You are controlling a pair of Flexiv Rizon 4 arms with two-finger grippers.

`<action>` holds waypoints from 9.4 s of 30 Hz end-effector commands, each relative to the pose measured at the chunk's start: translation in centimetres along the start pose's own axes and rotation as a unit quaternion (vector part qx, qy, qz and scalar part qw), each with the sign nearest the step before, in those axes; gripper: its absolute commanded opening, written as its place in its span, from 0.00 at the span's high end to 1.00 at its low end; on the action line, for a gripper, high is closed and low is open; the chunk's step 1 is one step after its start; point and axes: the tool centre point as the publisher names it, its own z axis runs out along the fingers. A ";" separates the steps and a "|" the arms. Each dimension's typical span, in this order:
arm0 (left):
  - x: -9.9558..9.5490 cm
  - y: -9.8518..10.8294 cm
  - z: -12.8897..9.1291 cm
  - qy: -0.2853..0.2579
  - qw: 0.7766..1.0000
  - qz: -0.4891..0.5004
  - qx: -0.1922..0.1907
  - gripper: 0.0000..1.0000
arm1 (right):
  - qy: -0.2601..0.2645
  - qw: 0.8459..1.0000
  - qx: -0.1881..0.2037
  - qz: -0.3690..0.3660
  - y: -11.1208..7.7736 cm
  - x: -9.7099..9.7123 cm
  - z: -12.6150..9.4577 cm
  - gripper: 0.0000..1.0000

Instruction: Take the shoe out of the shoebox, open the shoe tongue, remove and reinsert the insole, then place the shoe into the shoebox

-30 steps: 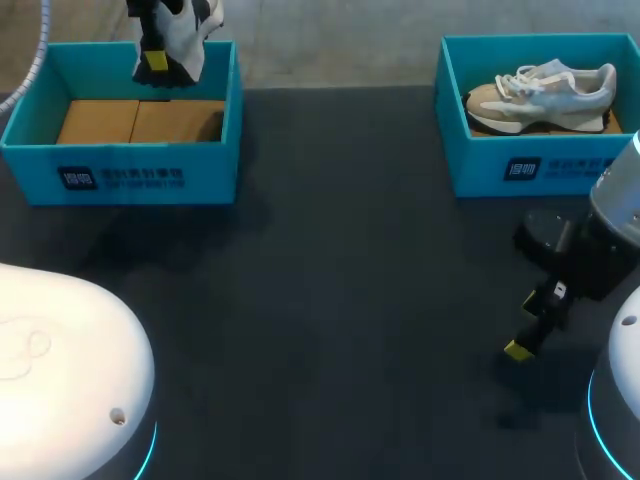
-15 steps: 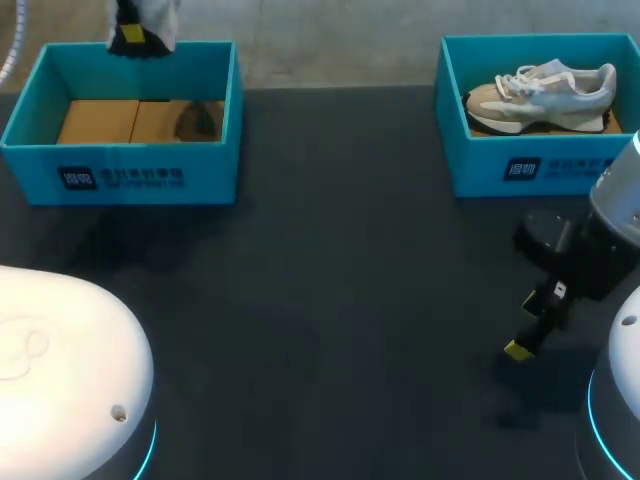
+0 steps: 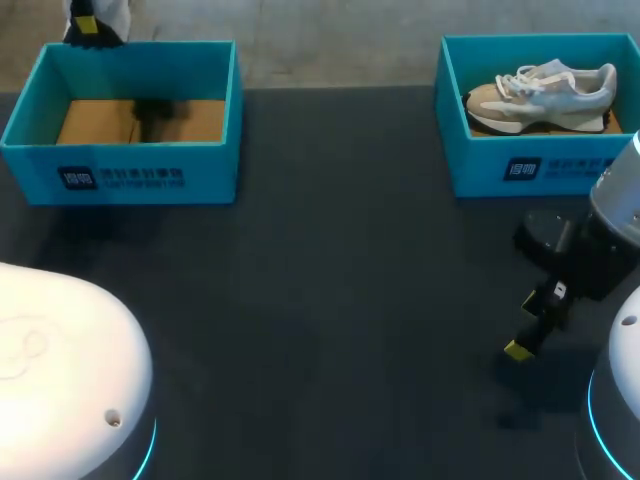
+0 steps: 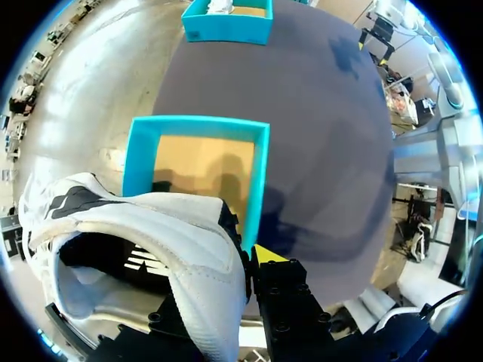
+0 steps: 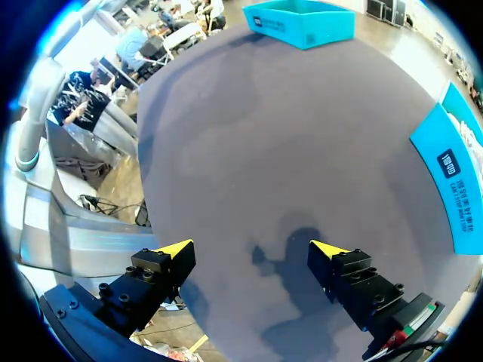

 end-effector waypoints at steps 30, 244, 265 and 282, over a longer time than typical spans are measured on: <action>-4.4 10.1 1.8 -0.023 0.889 0.455 -0.053 1.00 | -0.001 1.000 -0.001 0.000 -0.1 0.1 0.1 0.00; -6.8 11.5 27.2 0.072 0.700 0.711 -0.018 1.00 | -0.001 1.000 -0.001 0.000 -0.1 0.1 0.1 0.00; -6.3 10.9 27.2 0.065 0.691 0.720 -0.017 1.00 | -0.001 1.000 -0.001 0.000 -0.1 0.1 0.1 0.00; -5.7 10.7 26.5 0.060 0.684 0.727 -0.009 0.34 | -0.001 1.000 -0.001 0.000 -0.1 0.1 0.1 0.00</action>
